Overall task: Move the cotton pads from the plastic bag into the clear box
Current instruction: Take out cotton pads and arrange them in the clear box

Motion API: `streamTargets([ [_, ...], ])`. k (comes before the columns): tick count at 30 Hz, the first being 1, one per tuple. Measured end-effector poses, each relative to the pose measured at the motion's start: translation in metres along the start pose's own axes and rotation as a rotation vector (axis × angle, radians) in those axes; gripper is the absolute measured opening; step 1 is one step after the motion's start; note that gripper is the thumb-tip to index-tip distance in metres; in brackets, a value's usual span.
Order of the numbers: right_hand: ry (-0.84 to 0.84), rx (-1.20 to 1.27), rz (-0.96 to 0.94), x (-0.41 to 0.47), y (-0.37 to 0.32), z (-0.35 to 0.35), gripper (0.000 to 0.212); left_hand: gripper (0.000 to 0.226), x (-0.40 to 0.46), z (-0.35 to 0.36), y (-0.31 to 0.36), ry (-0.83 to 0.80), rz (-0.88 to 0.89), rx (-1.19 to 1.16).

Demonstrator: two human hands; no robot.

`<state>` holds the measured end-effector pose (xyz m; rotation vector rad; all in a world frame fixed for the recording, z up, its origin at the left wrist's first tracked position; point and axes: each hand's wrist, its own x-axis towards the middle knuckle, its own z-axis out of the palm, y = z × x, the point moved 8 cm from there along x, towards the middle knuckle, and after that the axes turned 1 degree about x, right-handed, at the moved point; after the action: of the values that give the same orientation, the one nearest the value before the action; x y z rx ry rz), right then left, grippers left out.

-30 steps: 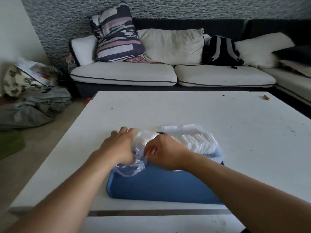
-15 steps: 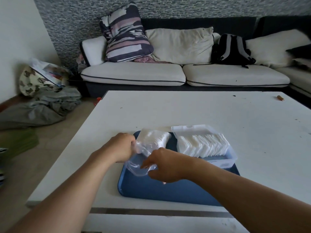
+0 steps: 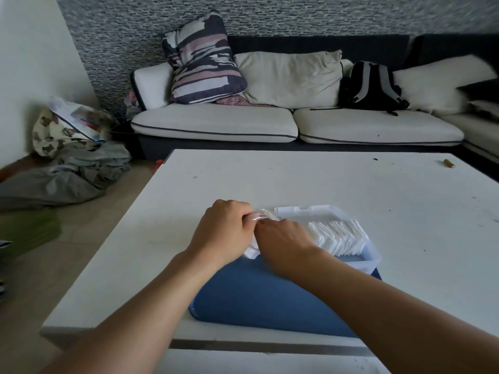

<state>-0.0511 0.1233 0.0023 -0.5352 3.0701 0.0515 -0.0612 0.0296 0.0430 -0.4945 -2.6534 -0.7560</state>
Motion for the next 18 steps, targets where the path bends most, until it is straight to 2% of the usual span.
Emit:
streamTargets([
  [3, -0.021, -0.076, -0.004, 0.003, 0.0, 0.002, 0.038, 0.047, -0.006, 0.001, 0.012, 0.001, -0.016, -0.085],
  [5, -0.023, -0.092, 0.01, 0.007, 0.005, 0.001, 0.037, 0.037, -0.005, 0.003, 0.01, -0.07, -0.071, -0.228],
  [8, -0.052, -0.09, 0.039, 0.011, 0.011, 0.004, 0.05, 0.037, 0.001, 0.008, -0.02, -0.171, -0.321, -0.486],
  [10, -0.094, -0.034, 0.057, 0.011, 0.012, 0.005, 0.059, 0.064, -0.003, 0.021, -0.052, -0.277, -0.496, -0.431],
  [12, -0.17, 0.067, 0.09, 0.012, 0.014, 0.008, 0.053, 0.089, -0.02, 0.044, -0.072, -0.475, -0.615, -0.398],
  [14, -0.154, 0.143, 0.117, 0.013, 0.017, 0.01, 0.037, 0.085, -0.032, 0.063, -0.079, -0.594, -0.669, -0.454],
  [15, -0.128, 0.152, 0.111, 0.014, 0.017, 0.008, 0.036, 0.081, -0.033, 0.069, -0.082, -0.609, -0.678, -0.468],
  [18, -0.076, 0.114, 0.018, 0.013, 0.015, 0.007, 0.05, 0.084, -0.032, 0.079, -0.087, -0.581, -0.727, -0.553],
])
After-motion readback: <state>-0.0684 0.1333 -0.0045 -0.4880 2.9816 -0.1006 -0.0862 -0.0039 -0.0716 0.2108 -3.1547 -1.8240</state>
